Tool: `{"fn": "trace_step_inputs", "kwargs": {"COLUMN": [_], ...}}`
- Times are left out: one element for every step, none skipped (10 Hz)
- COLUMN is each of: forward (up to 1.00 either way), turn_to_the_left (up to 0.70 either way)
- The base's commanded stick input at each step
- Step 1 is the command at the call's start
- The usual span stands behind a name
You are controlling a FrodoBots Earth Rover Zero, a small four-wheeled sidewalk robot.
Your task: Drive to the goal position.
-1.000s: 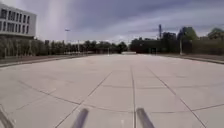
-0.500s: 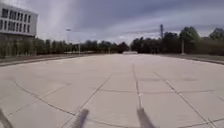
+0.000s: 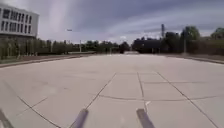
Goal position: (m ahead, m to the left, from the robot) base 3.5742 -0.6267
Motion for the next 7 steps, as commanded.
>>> {"fn": "trace_step_inputs", "kwargs": {"forward": [0.50,0.50,0.50,0.50,0.50,0.50,0.50], "turn_to_the_left": [0.00,0.00,0.00,0.00,0.00,0.00,0.00]}}
